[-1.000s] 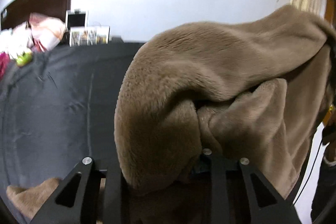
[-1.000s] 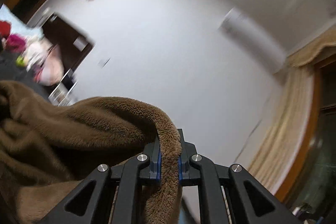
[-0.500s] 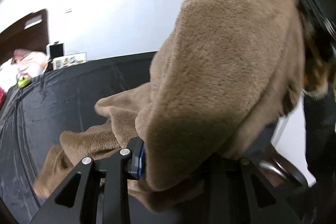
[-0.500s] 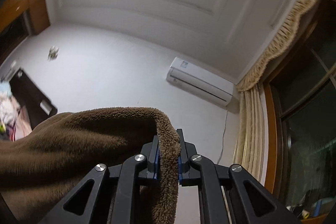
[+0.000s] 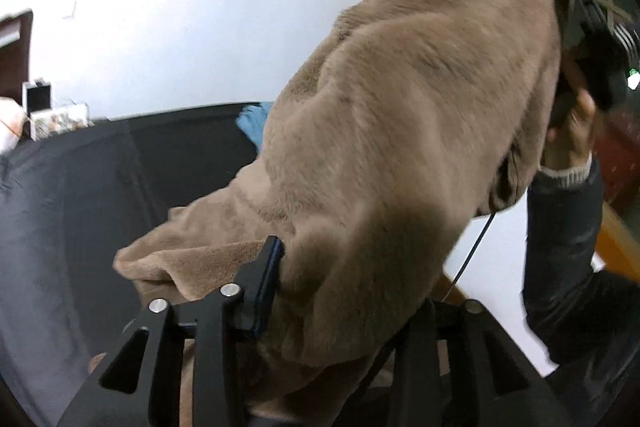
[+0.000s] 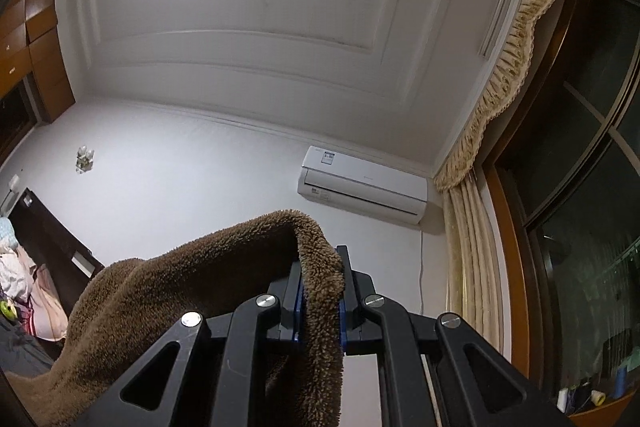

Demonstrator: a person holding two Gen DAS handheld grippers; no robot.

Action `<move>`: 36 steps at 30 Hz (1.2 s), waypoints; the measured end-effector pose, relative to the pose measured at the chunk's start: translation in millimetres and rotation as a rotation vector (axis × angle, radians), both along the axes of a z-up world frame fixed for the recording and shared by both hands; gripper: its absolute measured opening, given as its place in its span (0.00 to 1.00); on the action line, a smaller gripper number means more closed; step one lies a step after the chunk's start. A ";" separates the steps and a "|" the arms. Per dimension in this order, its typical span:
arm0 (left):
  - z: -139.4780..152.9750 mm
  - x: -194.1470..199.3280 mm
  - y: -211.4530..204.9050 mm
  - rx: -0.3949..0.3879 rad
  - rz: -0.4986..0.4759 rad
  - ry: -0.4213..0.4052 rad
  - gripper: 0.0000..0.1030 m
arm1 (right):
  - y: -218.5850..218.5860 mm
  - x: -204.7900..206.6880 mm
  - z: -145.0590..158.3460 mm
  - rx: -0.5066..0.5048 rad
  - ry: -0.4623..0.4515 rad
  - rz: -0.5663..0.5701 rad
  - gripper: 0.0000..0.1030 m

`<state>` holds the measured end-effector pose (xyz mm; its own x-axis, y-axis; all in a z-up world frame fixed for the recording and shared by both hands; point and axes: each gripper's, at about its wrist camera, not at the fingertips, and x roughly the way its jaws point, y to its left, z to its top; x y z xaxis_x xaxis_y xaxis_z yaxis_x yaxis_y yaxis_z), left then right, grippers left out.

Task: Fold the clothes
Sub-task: 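Raise the fleece high with the right gripper while the left gripper grasps it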

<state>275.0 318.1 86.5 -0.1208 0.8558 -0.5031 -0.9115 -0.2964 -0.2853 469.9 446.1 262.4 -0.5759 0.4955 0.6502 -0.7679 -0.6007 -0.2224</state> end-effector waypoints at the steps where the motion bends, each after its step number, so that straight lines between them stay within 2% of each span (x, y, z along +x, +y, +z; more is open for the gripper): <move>1: 1.0 -3.1 5.1 -0.002 -0.007 -0.021 0.21 | 2.2 0.6 2.1 -0.002 0.001 -0.003 0.11; 3: 9.4 -11.5 7.7 -0.005 0.033 -0.010 0.17 | 6.5 1.8 6.2 -0.007 0.004 -0.008 0.11; 5: 30.4 -21.2 -2.2 0.024 0.105 0.034 0.14 | 18.3 5.9 13.9 -0.030 0.009 -0.022 0.11; 8: 83.6 -40.7 -37.9 0.135 0.264 0.111 0.13 | 40.0 10.7 28.4 -0.081 0.029 -0.040 0.11; 10: 126.0 -43.7 -69.0 0.235 0.345 0.176 0.13 | 49.2 13.9 35.4 -0.106 0.044 -0.047 0.11; 15: 205.3 -6.6 -120.4 0.399 0.451 0.388 0.13 | 45.1 26.2 54.9 -0.089 0.106 -0.049 0.11; 17: 222.4 22.4 -148.5 0.451 0.470 0.443 0.13 | 37.9 33.7 67.4 -0.074 0.141 -0.039 0.11; 19: 225.4 33.4 -158.3 0.472 0.489 0.471 0.13 | 29.9 38.4 76.8 -0.054 0.160 -0.039 0.11; 22: 205.3 34.7 -154.2 0.439 0.498 0.474 0.16 | 16.3 46.1 88.1 -0.016 0.179 -0.031 0.11; 24: 182.6 50.1 -145.2 0.395 0.469 0.422 0.24 | 3.9 48.8 89.1 0.013 0.185 -0.030 0.11; 25: 170.3 53.2 -140.6 0.367 0.449 0.388 0.37 | -1.4 49.3 88.9 0.025 0.188 -0.029 0.11; 26: 164.2 72.4 -138.8 0.344 0.430 0.360 0.56 | -6.7 49.8 87.6 0.037 0.188 -0.026 0.11; 28: 133.6 74.0 -120.0 0.289 0.389 0.302 0.79 | -16.7 50.9 85.3 0.060 0.190 -0.017 0.11; 31: 89.7 76.3 -78.6 0.185 0.294 0.241 0.80 | -28.9 51.7 84.9 0.088 0.197 -0.003 0.11; 36: 45.3 89.1 -29.8 0.077 0.175 0.226 0.80 | -37.9 57.6 86.0 0.113 0.219 0.007 0.11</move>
